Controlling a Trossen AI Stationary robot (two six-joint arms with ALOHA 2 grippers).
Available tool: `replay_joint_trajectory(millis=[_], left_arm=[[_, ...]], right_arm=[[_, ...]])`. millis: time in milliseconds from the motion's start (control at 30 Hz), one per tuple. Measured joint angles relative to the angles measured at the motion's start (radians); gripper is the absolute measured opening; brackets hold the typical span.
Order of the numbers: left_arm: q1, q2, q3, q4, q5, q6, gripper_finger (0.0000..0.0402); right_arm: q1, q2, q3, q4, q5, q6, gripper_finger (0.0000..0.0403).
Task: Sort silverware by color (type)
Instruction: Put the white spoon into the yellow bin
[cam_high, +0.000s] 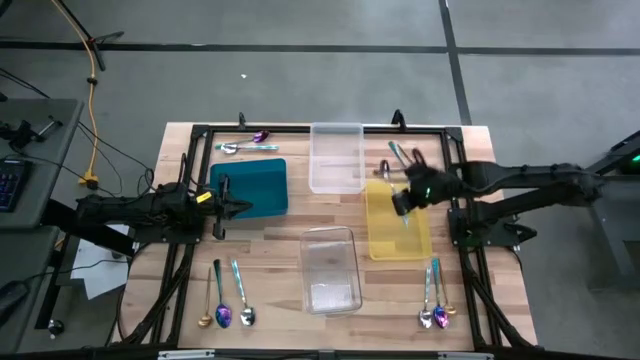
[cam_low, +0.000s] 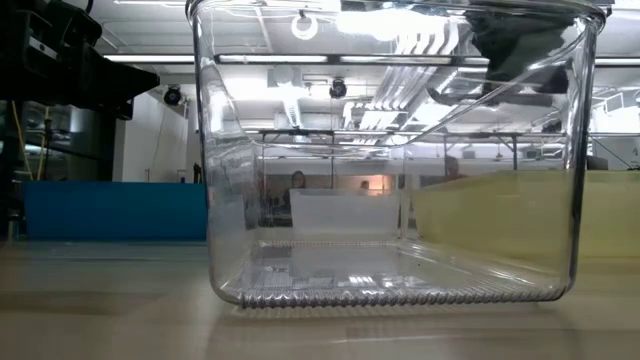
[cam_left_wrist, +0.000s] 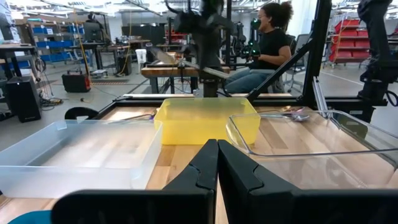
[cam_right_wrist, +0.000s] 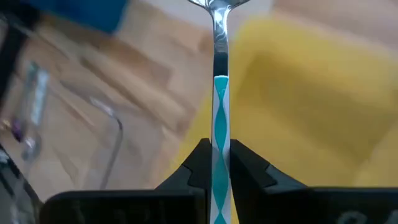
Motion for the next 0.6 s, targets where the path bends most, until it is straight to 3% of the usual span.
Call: replay_joint_trajectory(millis=[233,600], left_arm=[[0.000,0.000,0.000,0.000,0.000,0.000,0.0003],[0.000,0.000,0.000,0.000,0.000,0.000,0.0003]], right_arm=[[0.111,0.159,0.000,-0.166,-0.001,0.168,0.0027],[0.118,0.422,0.000,-0.067,-0.009,0.108,0.0028]])
